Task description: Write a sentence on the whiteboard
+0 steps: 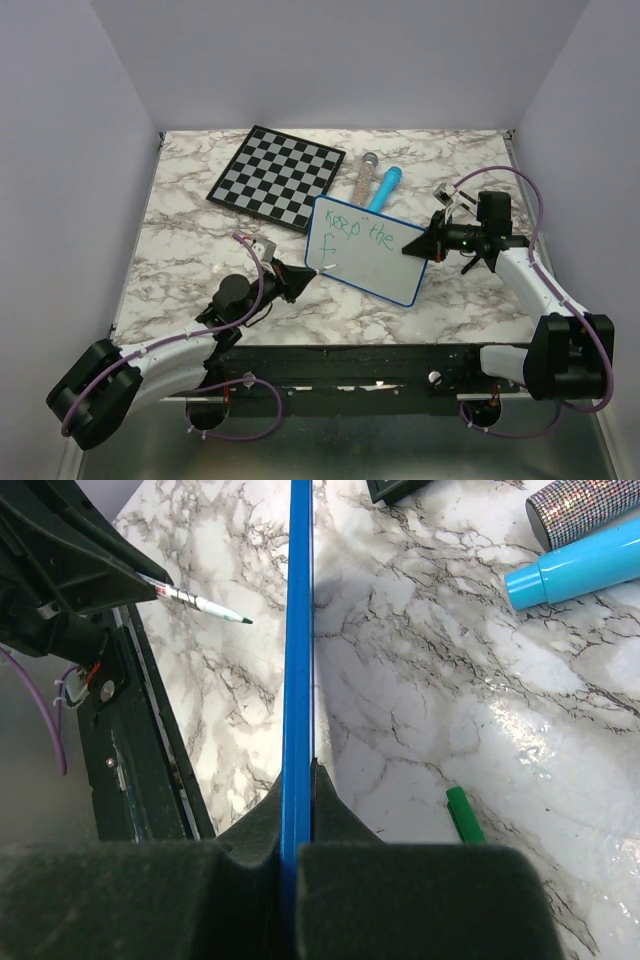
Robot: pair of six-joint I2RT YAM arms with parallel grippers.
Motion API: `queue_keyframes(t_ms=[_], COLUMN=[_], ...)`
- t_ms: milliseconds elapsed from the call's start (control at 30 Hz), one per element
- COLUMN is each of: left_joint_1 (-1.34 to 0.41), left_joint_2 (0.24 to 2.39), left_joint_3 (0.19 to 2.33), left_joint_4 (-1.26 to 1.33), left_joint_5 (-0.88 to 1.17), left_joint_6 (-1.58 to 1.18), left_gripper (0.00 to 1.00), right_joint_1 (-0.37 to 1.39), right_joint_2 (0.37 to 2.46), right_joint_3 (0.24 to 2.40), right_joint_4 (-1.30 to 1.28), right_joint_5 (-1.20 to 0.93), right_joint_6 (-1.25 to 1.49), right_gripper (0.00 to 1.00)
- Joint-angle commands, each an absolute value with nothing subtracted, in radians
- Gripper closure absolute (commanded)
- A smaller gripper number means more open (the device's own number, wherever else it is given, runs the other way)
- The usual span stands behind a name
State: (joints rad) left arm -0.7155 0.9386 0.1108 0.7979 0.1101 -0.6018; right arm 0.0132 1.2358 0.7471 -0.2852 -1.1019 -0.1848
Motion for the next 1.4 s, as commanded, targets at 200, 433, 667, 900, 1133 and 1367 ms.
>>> queue_keyframes(t_ms=[200, 433, 667, 900, 1133, 1367], left_joint_1=[-0.750, -0.764, -0.764, -0.764, -0.764, -0.761], left_joint_2=[1.089, 1.175, 1.150, 1.152, 1.152, 1.177], left_joint_3=[0.141, 0.193, 0.221, 0.229, 0.236, 0.255], left_joint_4=[0.923, 0.966, 0.913, 0.874, 0.864, 0.873], left_joint_5=[0.055, 0.057, 0.034, 0.009, -0.018, -0.025], left_joint_6=[-0.592, -0.578, -0.546, -0.532, -0.515, -0.509], left_gripper=[1.00, 1.00, 1.00, 1.00, 1.00, 1.00], right_joint_1=[0.018, 0.018, 0.018, 0.018, 0.018, 0.018], right_joint_2=[1.220, 1.220, 1.221, 1.221, 1.220, 1.218], right_joint_3=[0.772, 0.772, 0.773, 0.772, 0.772, 0.773], right_joint_4=[-0.273, -0.273, -0.275, -0.275, -0.275, -0.275], right_joint_5=[-1.143, -1.144, -1.144, -1.146, -1.146, -1.146], right_joint_6=[-0.192, -0.192, -0.193, -0.192, -0.192, -0.192], right_gripper=[0.99, 0.99, 0.99, 0.99, 0.99, 0.99])
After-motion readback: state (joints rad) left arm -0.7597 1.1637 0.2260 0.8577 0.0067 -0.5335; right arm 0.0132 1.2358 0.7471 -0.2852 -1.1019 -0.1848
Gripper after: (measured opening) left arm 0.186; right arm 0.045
